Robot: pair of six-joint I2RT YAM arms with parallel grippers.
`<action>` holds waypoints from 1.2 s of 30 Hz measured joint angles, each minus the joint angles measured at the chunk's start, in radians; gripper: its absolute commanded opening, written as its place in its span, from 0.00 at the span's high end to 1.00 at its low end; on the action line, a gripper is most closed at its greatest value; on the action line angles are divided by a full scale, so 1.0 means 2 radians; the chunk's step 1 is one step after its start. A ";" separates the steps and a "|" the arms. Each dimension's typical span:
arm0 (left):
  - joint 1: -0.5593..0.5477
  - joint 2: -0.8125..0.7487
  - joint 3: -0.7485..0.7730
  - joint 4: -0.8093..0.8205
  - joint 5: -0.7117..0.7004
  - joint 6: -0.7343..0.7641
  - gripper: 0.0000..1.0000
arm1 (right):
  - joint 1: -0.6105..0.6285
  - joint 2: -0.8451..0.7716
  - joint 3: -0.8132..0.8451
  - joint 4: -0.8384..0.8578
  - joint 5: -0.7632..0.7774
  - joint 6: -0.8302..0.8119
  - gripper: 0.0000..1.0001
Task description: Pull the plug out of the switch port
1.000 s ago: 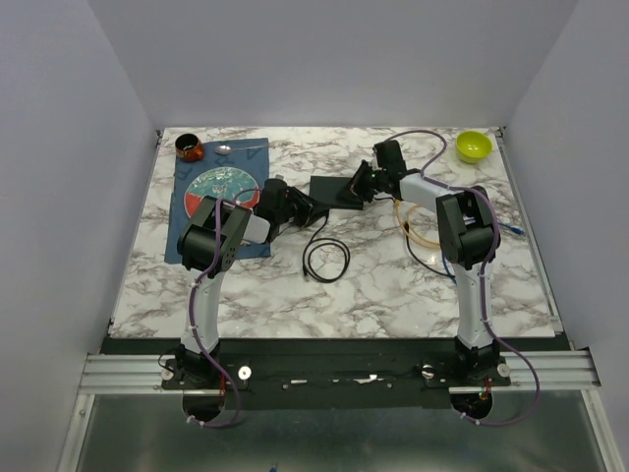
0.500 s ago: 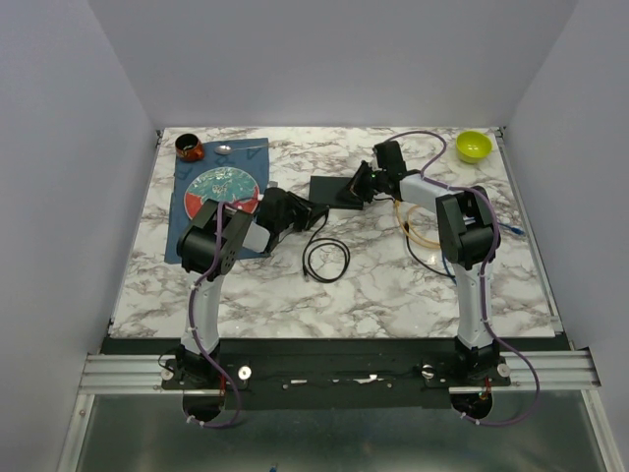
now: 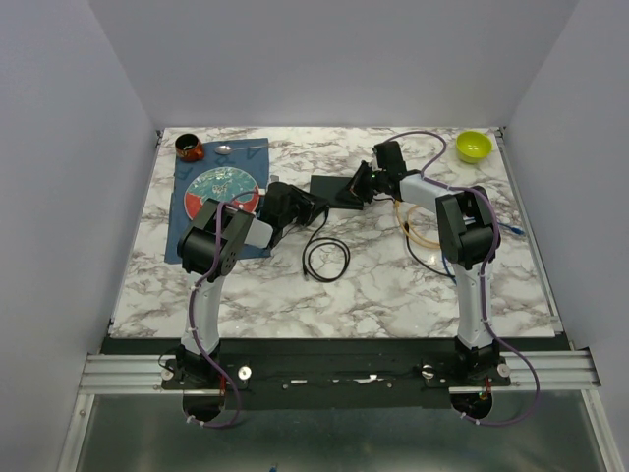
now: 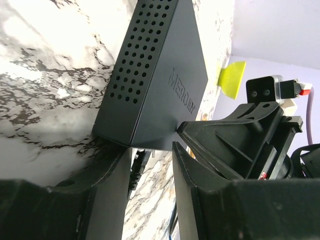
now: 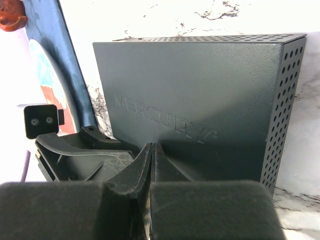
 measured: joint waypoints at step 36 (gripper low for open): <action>0.002 0.004 -0.018 0.019 0.021 0.008 0.61 | 0.000 0.000 0.000 0.000 0.000 0.000 0.91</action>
